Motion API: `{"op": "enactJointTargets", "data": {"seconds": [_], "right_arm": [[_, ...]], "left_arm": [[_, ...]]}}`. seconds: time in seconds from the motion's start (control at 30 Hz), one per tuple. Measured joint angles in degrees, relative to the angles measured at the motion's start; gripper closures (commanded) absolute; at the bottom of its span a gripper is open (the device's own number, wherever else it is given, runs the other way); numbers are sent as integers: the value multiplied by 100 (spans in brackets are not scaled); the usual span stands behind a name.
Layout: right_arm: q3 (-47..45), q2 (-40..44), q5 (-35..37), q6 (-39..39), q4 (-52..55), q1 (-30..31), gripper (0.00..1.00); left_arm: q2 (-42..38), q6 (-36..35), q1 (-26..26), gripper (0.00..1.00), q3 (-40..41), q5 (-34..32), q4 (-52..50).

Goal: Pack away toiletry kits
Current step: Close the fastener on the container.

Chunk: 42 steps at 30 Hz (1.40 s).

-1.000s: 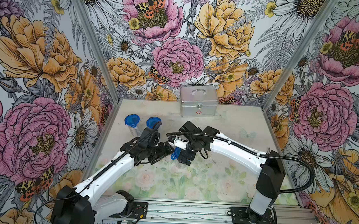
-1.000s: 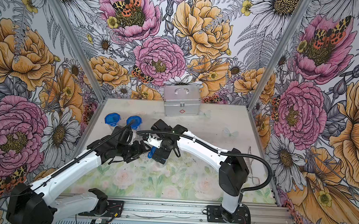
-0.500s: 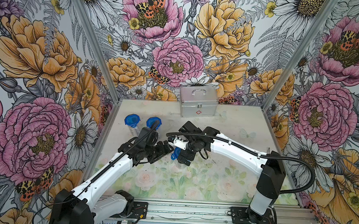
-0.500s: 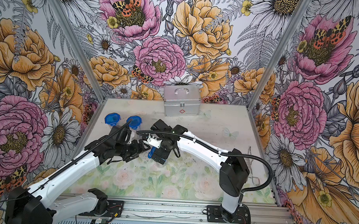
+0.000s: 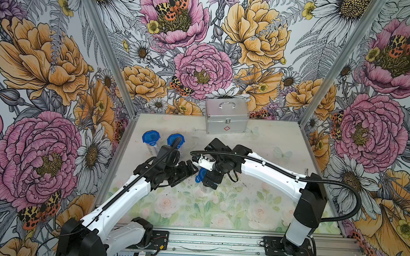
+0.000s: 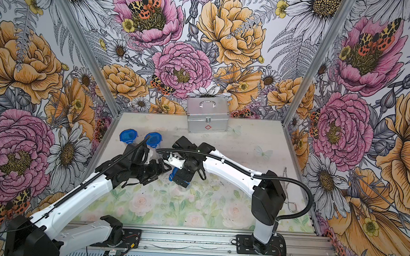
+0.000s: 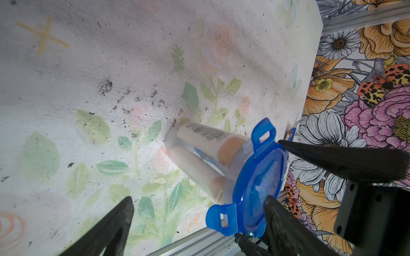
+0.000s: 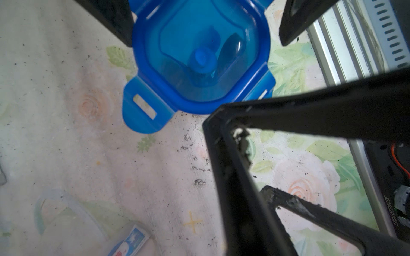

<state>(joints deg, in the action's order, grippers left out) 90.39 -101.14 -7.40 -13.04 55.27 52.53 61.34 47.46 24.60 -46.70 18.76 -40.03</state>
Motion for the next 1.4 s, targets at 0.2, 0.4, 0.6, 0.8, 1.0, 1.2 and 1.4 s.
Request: {"op": "enactJointTargets", "data": {"seconds": [0.2,0.4,0.6,0.8,1.0,1.2,1.4], "right_arm": [[11,96,-55,26,0,0,1],[15,116,-81,149,-9,-24,1],[-20,457,-173,896,-68,-385,1],[-452,1145,-511,2063,-87,-1029,6],[-636,1032,-682,2697,-20,-1088,17],[-675,951,-726,2931,17,-1086,23],[-647,876,-728,2997,15,-1047,29]], "left_arm": [[0,-114,2,8,-92,-4,-140],[37,-227,50,8,-328,-81,-306],[280,-481,538,9,-984,-553,-638],[756,-732,986,9,-1624,-1088,-946],[1394,-870,1241,10,-1926,-1405,-1279],[1644,-951,1392,10,-2124,-1652,-1631],[1703,-953,1392,11,-2122,-1709,-1784]]}}
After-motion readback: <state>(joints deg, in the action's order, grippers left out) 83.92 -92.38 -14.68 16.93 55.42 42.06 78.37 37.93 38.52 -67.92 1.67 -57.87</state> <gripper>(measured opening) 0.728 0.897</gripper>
